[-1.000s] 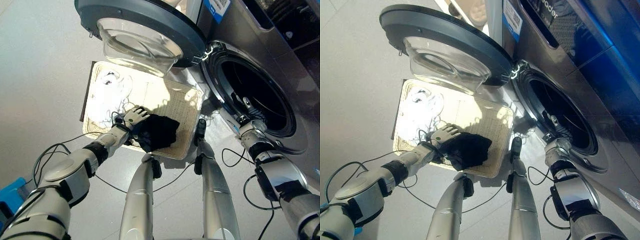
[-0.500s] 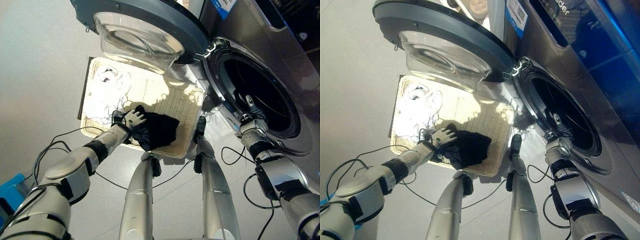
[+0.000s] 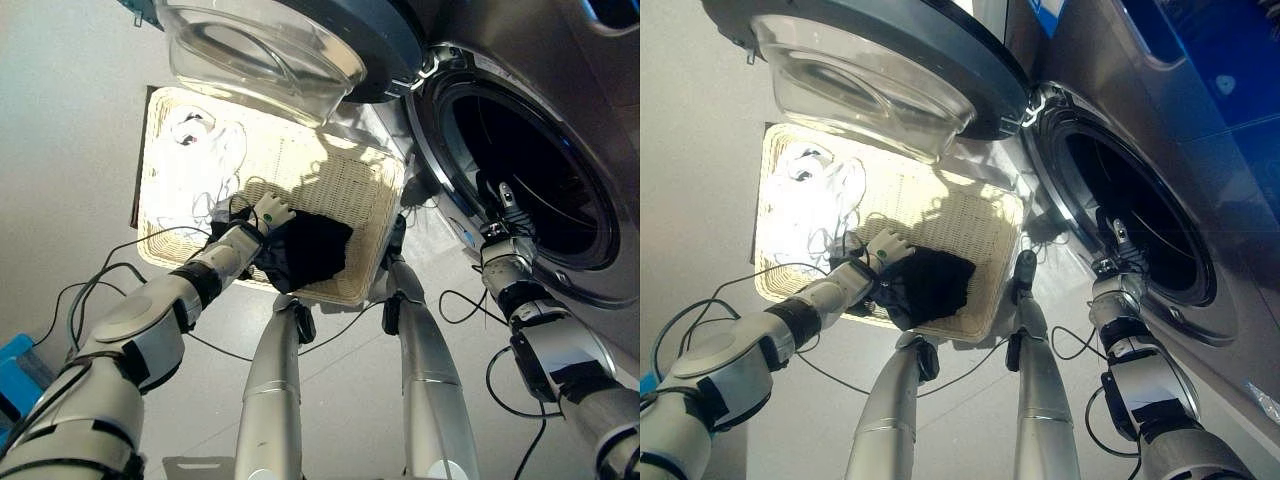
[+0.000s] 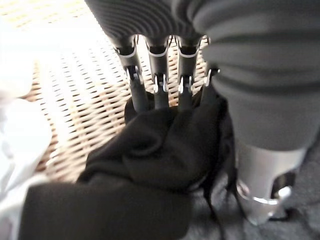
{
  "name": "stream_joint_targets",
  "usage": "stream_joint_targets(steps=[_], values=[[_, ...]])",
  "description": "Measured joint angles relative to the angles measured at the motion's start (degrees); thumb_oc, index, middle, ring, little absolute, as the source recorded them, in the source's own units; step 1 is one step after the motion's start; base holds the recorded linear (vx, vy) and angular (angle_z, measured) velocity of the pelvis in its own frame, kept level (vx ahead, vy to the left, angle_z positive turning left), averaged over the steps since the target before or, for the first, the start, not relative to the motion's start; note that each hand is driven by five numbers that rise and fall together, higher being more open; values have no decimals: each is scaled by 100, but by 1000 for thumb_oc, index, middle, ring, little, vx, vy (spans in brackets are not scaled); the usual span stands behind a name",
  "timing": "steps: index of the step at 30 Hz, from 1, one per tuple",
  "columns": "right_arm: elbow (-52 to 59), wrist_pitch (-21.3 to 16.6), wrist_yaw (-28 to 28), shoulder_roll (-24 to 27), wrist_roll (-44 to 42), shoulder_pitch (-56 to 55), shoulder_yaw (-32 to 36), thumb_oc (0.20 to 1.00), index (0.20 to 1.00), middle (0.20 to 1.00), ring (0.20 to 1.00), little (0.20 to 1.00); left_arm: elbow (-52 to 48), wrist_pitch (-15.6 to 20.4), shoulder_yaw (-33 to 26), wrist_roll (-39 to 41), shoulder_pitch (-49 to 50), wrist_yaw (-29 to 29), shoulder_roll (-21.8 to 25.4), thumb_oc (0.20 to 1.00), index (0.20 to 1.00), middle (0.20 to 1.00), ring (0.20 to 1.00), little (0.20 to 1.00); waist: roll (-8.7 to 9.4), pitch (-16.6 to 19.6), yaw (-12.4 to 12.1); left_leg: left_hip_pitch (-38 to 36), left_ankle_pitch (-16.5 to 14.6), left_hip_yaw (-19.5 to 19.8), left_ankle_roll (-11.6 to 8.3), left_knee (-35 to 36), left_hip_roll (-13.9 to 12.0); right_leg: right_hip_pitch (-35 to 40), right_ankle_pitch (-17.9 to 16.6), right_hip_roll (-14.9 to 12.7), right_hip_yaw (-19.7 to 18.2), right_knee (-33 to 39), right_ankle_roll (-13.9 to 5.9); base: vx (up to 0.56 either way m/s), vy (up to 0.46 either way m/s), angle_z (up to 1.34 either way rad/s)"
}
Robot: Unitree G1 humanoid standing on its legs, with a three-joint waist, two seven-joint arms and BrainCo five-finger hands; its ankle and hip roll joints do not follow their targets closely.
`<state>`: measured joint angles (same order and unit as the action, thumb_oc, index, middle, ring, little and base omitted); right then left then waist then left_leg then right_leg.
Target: Put the clothes into the washing machine.
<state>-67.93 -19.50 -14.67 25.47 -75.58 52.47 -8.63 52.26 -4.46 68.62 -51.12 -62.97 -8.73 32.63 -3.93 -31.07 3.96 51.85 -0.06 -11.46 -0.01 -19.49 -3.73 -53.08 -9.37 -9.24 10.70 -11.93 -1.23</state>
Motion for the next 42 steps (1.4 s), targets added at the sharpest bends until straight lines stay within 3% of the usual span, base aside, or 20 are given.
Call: stream_joint_targets(steps=[11, 12, 13, 27, 29, 31, 32, 33, 34, 37, 39, 40, 41, 42], values=[[149, -172, 122, -42, -411, -125, -1, 1000, 1000, 1000, 1000, 1000, -147, 173, 244, -673, -379, 1031, -13, 1000, 1000, 1000, 1000, 1000, 103, 6, 20, 194, 11, 83, -8, 6, 9, -131, 13, -7, 76, 29, -14, 1, -22, 2], [155, -172, 135, -42, -434, -135, -1, 1000, 1000, 1000, 1000, 1000, -152, 193, 244, -670, -380, 1097, -12, 492, 492, 492, 492, 492, 103, 7, 20, 190, 10, 83, -9, 7, 7, -126, 27, -8, 78, 29, -26, 0, -51, 0], [158, -173, 174, -42, -459, -147, -1, 1000, 1000, 1000, 1000, 1000, -151, 264, 249, -659, -388, 1225, -7, 200, 200, 200, 200, 200, 103, 7, 19, 188, 14, 92, -13, 9, 5, -123, 26, -8, 87, 27, -25, -9, -35, 1], [6, -120, 216, -36, -652, -41, 122, 1000, 1000, 1000, 1000, 1000, -307, 421, 493, -307, -459, 1329, 174, 200, 200, 200, 200, 200, 103, 6, -30, 177, 31, 123, -7, -112, 3, -88, 22, -50, 116, -82, -6, 0, 0, 0], [2, -87, 243, -38, -706, -30, 125, 1000, 1000, 1000, 1000, 1000, -331, 242, 447, 83, -401, 1102, 197, 200, 200, 200, 200, 200, 100, 5, -36, 139, 33, 124, -5, -141, 2, -36, 14, -56, 118, -86, 6, 0, 0, 0], [13, -34, 330, -65, -729, -26, 125, 1000, 1000, 1000, 1000, 1000, -332, -89, 390, 1059, -214, 851, 213, 200, 200, 200, 200, 200, 100, 5, -66, 2, 34, 118, -2, -132, 0, 87, 9, -57, 111, -87, 12, 3, 16, -1], [41, -38, 413, -104, -728, 10, 127, 1000, 1000, 1000, 1000, 1000, -305, -278, 5, 1764, 45, 697, 209, 200, 200, 200, 200, 200, 100, 5, -74, -58, 37, 118, 0, -139, -1, 145, 8, -54, 106, -95, 14, 0, 0, 0], [41, -38, 413, -104, -728, 10, 127, 1000, 1000, 1000, 1000, 1000, -305, -278, 5, 1764, 45, 697, 209, 200, 200, 200, 200, 200, 100, 5, -74, -58, 37, 118, 0, -139, -1, 145, 8, -54, 106, -95, 14, 0, 0, 0], [168, -43, 549, -146, -708, -22, 125, 1000, 1000, 1000, 1000, 1000, -160, -315, -739, 2499, 315, 422, 127, 200, 200, 200, 200, 200, 99, 4, -72, -141, 37, 105, -1, -135, -7, 207, 7, -48, 96, -98, 16, 0, 0, 0], [316, -43, 653, -162, -695, -54, 122, 1000, 1000, 1000, 1000, 1000, -89, -357, -936, 2766, 415, 307, 105, 200, 200, 200, 200, 200, 99, 4, -75, -191, 37, 101, -1, -134, -10, 255, 5, -47, 92, -98, 18, 0, 0, 0], [1176, -166, 732, -242, 151, -289, -29, 1000, 1000, 1000, 1000, 1000, 447, 78, -2548, 3462, 1218, -375, -244, 200, 200, 200, 200, 200, 99, 6, -190, -434, 41, 113, -23, -124, -13, 469, 30, -29, 90, -166, 50, -9, 70, 0], [1176, -166, 732, -242, 151, -289, -29, 1000, 1000, 1000, 1000, 1000, 447, 78, -2548, 3462, 1218, -375, -244, 200, 200, 200, 200, 200, 99, 6, -190, -434, 41, 113, -23, -124, -13, 469, 30, -29, 90, -166, 50, 6, 105, 9], [1231, -167, 645, -224, 755, -387, -257, 1000, 1000, 1000, 1000, 1000, 563, 575, -2974, 3447, 1458, -652, -287, 200, 200, 200, 200, 200, 100, 7, -187, -487, 41, 122, -28, -135, -10, 532, 70, -24, 82, -194, 51, -9, 38, 9], [1294, -169, 645, -202, 928, -438, -328, 1000, 1000, 1000, 1000, 1000, 555, 714, -3095, 3455, 1547, -754, -324, 200, 200, 200, 200, 200, 104, 9, -205, -519, 50, 120, -23, -131, -2, 555, 63, -25, 80, -193, 56, -10, 60, 8]])
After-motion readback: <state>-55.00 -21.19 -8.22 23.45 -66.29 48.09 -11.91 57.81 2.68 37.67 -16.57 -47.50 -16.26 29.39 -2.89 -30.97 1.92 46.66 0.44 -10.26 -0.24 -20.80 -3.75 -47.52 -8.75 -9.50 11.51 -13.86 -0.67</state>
